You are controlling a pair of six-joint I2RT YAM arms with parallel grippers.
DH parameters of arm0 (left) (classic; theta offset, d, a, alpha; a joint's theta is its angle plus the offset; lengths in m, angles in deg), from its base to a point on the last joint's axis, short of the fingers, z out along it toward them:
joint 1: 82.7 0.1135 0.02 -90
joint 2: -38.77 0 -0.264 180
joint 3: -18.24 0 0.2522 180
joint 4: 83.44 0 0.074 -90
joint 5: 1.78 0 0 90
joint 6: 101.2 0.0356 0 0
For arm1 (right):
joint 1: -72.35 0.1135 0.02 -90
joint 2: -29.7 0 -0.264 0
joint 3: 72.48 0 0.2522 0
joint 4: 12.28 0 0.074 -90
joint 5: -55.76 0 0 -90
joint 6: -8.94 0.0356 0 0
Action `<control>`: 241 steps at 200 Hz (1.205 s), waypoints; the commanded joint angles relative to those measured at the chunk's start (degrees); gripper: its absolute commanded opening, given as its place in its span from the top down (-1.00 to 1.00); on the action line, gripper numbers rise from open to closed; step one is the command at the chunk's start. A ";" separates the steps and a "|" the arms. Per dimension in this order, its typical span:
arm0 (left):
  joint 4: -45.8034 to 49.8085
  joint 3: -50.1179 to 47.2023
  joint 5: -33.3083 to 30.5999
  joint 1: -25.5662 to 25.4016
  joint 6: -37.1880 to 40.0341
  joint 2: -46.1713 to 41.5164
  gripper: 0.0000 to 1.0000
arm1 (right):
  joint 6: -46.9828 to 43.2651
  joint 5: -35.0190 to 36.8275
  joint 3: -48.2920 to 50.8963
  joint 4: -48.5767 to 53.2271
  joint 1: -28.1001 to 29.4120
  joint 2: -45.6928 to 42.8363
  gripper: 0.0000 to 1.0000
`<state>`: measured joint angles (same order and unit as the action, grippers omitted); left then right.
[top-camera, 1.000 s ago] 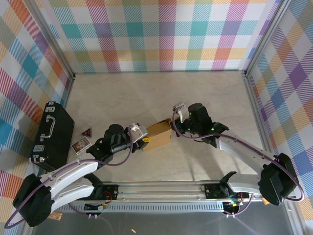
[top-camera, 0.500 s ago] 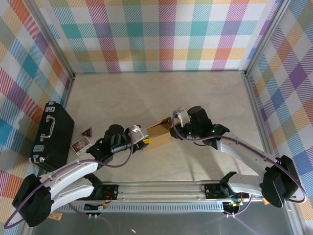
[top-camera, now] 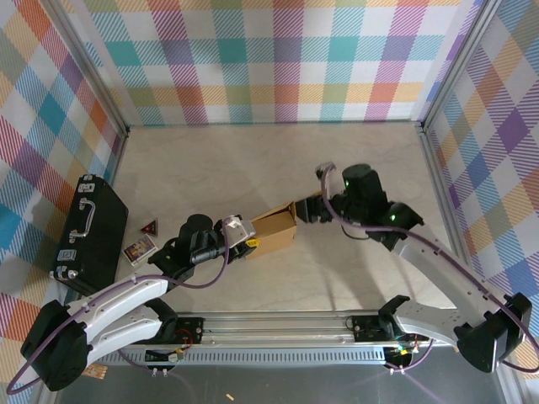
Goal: Fold the paper box
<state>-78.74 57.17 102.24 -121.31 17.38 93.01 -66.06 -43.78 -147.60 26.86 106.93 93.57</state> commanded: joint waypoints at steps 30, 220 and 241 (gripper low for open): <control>3.79 -1.44 -0.74 -0.93 1.48 -0.19 0.35 | 7.34 -1.69 -16.05 11.74 -1.41 18.05 -0.32; 1.96 -0.95 -4.44 -0.93 -1.86 2.12 -0.12 | 17.40 -8.04 9.45 -1.71 -0.75 17.95 0.00; 0.87 -1.28 -4.53 -0.90 -4.48 0.74 -0.39 | 18.22 -8.25 10.48 -3.26 -0.76 18.79 0.05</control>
<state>-79.59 56.91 99.58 -121.45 14.65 93.84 -48.20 -52.02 -141.68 15.56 104.99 108.24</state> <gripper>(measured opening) 0.644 0.484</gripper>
